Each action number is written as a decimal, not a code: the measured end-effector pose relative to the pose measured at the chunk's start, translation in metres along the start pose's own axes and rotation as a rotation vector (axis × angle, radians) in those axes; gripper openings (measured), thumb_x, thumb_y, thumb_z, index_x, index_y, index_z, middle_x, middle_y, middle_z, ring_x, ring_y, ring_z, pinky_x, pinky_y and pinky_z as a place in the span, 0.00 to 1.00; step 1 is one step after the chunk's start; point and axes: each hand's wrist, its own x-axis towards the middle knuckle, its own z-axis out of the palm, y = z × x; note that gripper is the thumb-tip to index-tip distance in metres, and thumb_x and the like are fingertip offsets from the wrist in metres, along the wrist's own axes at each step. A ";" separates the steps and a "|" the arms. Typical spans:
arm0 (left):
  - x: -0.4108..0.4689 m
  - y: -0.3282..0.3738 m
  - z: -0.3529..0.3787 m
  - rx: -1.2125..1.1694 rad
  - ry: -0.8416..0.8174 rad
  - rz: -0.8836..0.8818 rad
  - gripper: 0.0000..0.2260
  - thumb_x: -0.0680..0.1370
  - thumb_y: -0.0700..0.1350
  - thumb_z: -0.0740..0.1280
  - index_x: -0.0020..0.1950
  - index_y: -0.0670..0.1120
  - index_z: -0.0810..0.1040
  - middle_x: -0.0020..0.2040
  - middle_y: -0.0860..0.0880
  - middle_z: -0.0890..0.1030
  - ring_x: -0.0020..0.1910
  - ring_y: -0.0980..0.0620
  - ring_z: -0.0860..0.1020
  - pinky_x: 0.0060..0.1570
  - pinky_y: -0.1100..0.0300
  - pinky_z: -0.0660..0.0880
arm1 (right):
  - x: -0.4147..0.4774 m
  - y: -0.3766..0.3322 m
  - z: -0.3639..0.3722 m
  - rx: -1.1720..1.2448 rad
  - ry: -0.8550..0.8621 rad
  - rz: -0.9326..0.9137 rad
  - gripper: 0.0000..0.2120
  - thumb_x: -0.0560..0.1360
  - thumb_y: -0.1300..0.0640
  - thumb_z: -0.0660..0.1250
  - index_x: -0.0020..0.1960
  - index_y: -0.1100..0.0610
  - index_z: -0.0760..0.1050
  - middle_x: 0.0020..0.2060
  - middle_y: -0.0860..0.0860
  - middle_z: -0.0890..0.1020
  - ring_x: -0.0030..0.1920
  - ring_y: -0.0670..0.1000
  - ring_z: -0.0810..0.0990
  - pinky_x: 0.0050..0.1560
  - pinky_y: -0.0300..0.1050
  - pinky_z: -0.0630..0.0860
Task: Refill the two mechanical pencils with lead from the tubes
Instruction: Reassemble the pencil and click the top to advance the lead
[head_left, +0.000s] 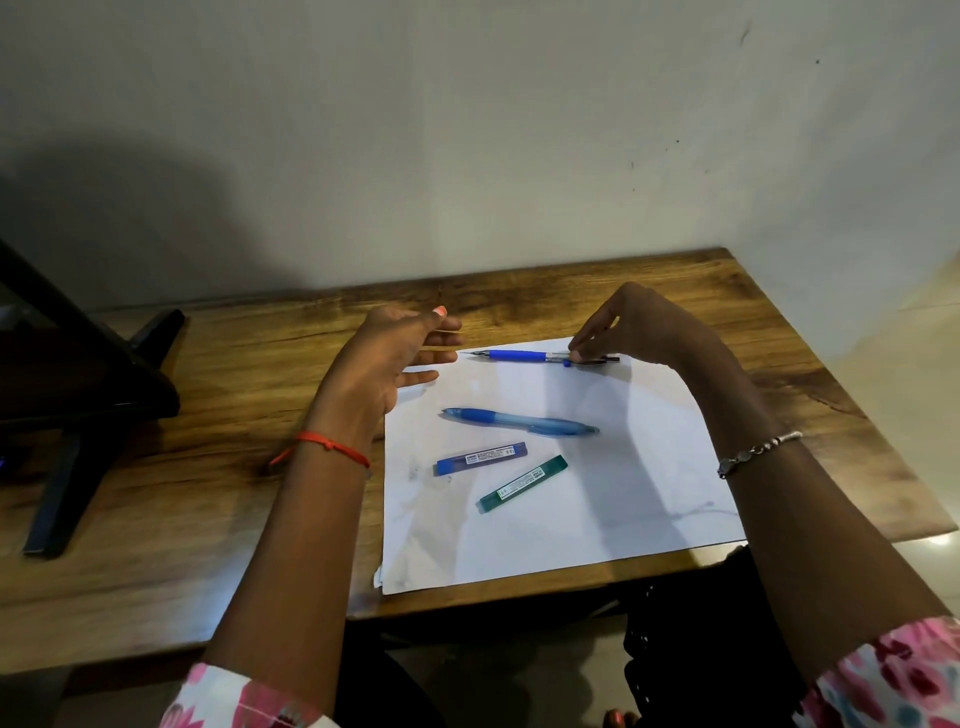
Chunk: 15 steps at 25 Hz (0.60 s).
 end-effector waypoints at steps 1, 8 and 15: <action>0.000 0.000 0.000 0.002 -0.002 0.001 0.10 0.79 0.47 0.61 0.46 0.45 0.79 0.44 0.49 0.81 0.43 0.54 0.79 0.49 0.57 0.75 | 0.000 -0.001 0.000 -0.004 0.002 -0.004 0.09 0.68 0.61 0.74 0.48 0.58 0.84 0.40 0.56 0.83 0.44 0.49 0.76 0.35 0.39 0.69; 0.000 -0.004 0.005 0.480 -0.244 0.303 0.09 0.69 0.39 0.73 0.49 0.42 0.82 0.44 0.49 0.82 0.43 0.56 0.79 0.45 0.65 0.73 | -0.011 -0.015 0.000 -0.001 -0.151 -0.172 0.05 0.65 0.58 0.77 0.41 0.53 0.85 0.31 0.50 0.81 0.27 0.41 0.71 0.25 0.29 0.62; -0.005 -0.016 0.050 0.876 -0.409 0.513 0.10 0.68 0.45 0.75 0.48 0.44 0.83 0.46 0.47 0.83 0.44 0.52 0.79 0.44 0.60 0.74 | -0.011 -0.021 0.001 -0.005 -0.168 -0.196 0.04 0.66 0.58 0.76 0.40 0.57 0.84 0.20 0.41 0.77 0.23 0.39 0.70 0.23 0.26 0.61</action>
